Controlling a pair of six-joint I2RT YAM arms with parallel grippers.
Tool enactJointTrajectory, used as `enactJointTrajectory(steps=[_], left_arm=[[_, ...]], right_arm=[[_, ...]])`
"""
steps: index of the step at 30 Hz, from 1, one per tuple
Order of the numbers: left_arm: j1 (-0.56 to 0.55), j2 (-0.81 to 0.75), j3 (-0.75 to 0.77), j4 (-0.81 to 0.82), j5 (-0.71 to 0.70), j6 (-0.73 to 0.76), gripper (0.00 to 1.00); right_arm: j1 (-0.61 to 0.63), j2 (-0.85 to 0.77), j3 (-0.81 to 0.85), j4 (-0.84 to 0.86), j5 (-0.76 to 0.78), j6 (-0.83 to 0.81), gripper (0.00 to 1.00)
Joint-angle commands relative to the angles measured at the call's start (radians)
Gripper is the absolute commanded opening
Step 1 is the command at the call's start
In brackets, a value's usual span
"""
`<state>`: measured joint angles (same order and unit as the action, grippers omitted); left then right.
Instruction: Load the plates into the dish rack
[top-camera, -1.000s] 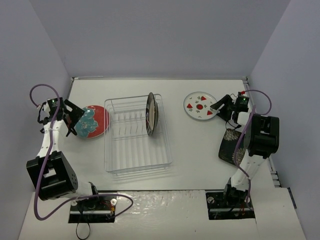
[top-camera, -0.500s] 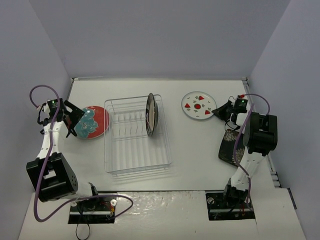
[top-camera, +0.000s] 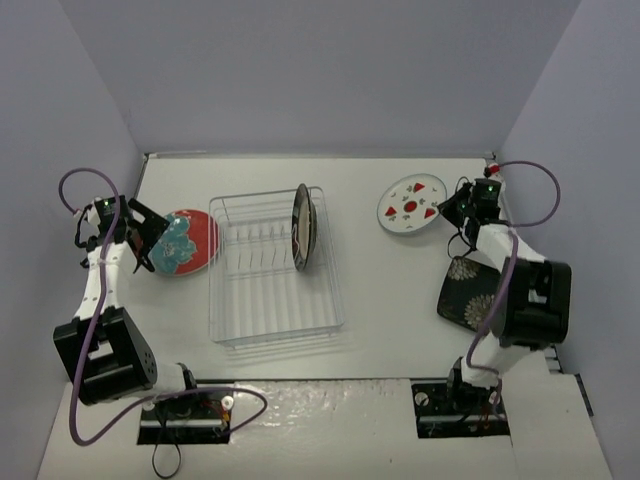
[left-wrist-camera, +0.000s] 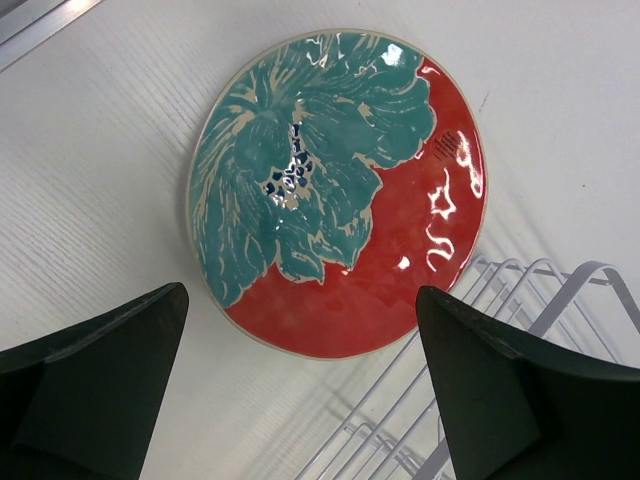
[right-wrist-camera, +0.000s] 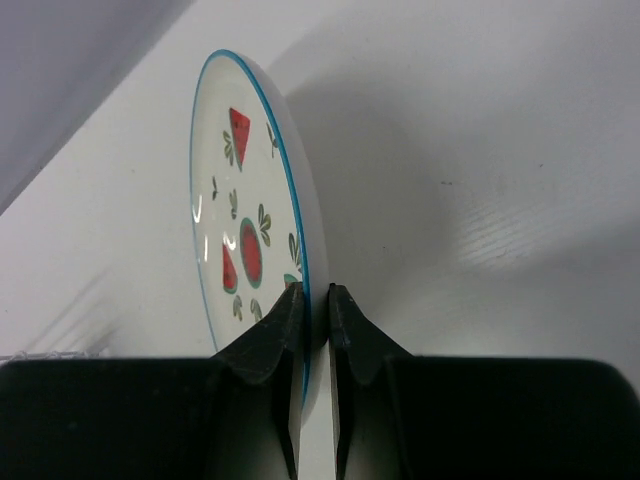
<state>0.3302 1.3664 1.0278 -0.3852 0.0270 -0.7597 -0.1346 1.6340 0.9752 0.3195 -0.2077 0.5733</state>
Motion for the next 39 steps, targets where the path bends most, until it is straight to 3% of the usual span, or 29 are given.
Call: enactJointTrajectory(steps=[1, 8, 16, 28, 39], left_arm=[[0.004, -0.052, 0.006, 0.048, 0.010, 0.011, 0.97], [0.004, -0.067, 0.001, 0.056, 0.032, 0.014, 0.97], [0.004, -0.070, -0.003, 0.072, 0.062, 0.014, 0.97], [0.004, -0.064, -0.011, 0.092, 0.103, 0.021, 0.97], [0.004, -0.065, -0.017, 0.100, 0.116, 0.026, 0.97]], right_arm=[[0.008, -0.171, 0.052, 0.060, 0.091, -0.031, 0.00], [0.020, -0.280, 0.076, 0.063, 0.067, -0.041, 0.00], [0.120, -0.299, 0.303, -0.052, 0.145, -0.126, 0.00], [0.247, -0.065, 0.672, -0.054, -0.013, 0.012, 0.00], [0.500, 0.165, 1.012, -0.091, 0.008, 0.001, 0.00]])
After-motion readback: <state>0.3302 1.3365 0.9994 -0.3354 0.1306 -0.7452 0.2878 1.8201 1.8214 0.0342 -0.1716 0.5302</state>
